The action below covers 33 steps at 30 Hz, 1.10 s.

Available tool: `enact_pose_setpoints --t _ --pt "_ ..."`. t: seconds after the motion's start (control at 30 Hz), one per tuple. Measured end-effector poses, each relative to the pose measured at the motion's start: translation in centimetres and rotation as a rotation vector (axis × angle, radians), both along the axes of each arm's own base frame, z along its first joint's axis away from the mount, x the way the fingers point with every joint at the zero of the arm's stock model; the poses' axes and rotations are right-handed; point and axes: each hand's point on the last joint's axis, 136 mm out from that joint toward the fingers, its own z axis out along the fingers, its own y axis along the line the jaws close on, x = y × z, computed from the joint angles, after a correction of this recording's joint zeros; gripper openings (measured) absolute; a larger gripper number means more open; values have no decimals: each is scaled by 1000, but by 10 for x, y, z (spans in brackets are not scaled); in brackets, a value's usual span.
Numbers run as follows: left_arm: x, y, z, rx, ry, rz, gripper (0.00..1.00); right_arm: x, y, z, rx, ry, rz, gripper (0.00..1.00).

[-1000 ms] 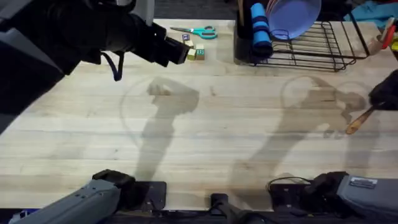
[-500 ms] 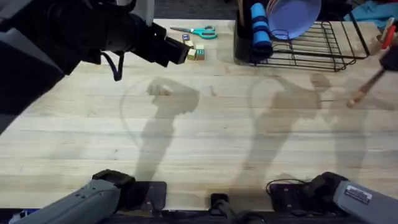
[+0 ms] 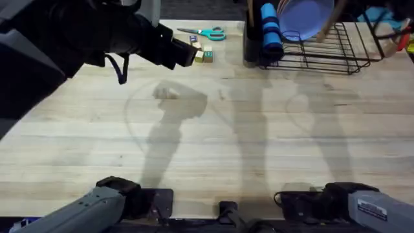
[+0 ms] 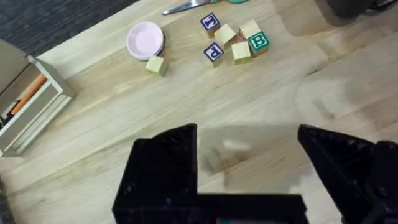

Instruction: Pick up the spoon on the table one by one and put them onto the rack

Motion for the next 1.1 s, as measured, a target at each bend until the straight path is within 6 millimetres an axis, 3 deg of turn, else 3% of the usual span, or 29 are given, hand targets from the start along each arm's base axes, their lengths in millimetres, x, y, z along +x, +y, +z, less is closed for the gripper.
enact_pose_setpoints --t 0.1,0.4,0.7,1.1 --pt "0 0 0 0 0 0 994 10 26 10 0 -58 61 32" --pt "0 0 0 0 0 0 994 33 79 5 6 -104 175 32" --pt "0 0 0 0 0 0 993 54 103 8 16 -194 218 32" --pt "0 0 0 0 0 0 993 82 134 -30 19 -181 265 32"
